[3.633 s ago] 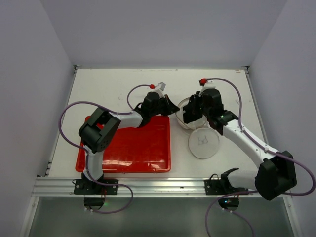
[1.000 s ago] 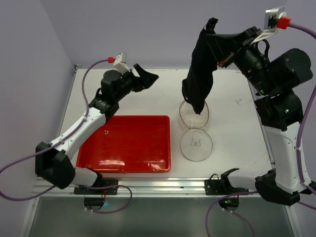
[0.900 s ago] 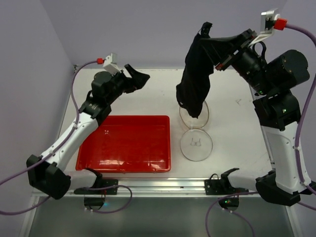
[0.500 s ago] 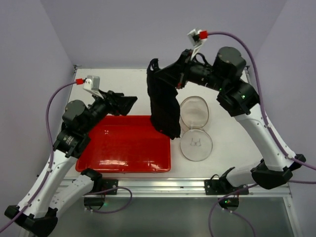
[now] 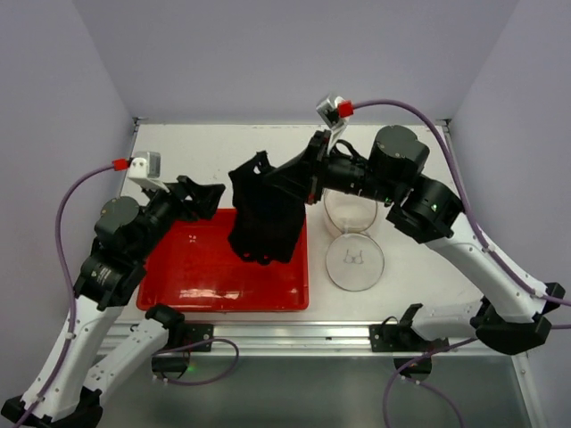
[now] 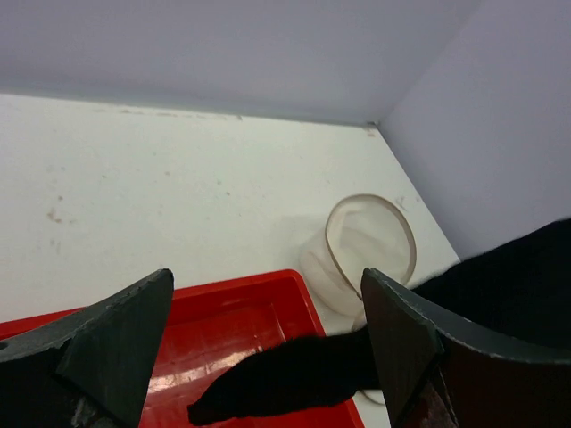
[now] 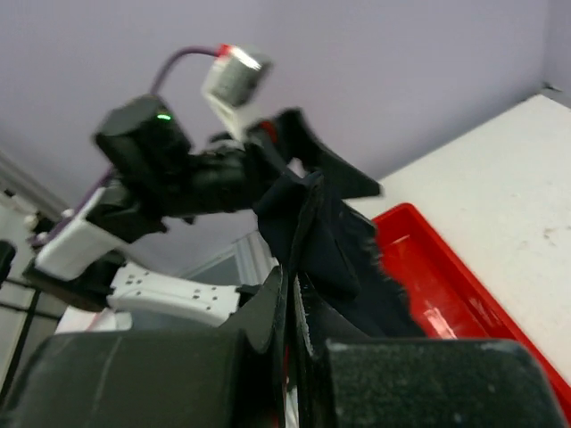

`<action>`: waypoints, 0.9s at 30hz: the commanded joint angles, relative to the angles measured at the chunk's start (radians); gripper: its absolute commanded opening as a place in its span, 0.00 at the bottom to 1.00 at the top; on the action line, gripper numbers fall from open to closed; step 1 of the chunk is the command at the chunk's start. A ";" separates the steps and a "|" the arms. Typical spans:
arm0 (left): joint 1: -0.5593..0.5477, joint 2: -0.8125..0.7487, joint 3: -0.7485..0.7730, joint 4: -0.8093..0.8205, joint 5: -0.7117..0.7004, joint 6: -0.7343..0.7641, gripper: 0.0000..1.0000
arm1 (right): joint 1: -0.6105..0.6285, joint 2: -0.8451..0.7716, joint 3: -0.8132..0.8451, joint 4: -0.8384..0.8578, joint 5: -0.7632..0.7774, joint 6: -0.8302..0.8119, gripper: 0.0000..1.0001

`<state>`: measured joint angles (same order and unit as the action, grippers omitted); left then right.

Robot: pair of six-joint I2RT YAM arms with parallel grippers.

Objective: Unzip the laundry bag and remove the bra

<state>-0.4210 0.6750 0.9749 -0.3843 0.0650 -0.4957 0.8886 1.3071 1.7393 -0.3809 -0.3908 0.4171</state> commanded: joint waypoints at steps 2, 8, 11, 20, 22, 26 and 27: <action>0.001 -0.042 0.103 -0.137 -0.241 0.005 0.90 | 0.019 -0.095 -0.199 0.117 0.240 -0.031 0.00; 0.001 -0.031 0.125 -0.153 -0.280 -0.007 0.90 | 0.140 -0.121 -0.435 0.278 0.427 -0.060 0.00; 0.001 -0.020 0.159 -0.160 -0.283 -0.012 0.90 | 0.217 -0.074 -0.489 0.316 0.567 -0.089 0.00; 0.001 0.035 0.338 -0.231 -0.324 -0.001 0.91 | 0.358 0.219 -0.448 0.496 0.652 -0.090 0.00; 0.002 0.008 0.357 -0.240 -0.338 -0.003 0.91 | 0.383 0.280 -0.432 0.528 0.684 -0.081 0.00; -0.001 -0.018 0.380 -0.263 -0.353 0.008 0.91 | 0.432 0.475 -0.355 0.582 0.799 -0.109 0.00; -0.001 -0.018 0.386 -0.266 -0.350 0.009 0.91 | 0.452 0.507 -0.336 0.591 0.832 -0.112 0.00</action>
<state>-0.4213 0.6628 1.3178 -0.6247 -0.2523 -0.4957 1.3010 1.7420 1.3155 0.1001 0.3126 0.3309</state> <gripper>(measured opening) 0.905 0.014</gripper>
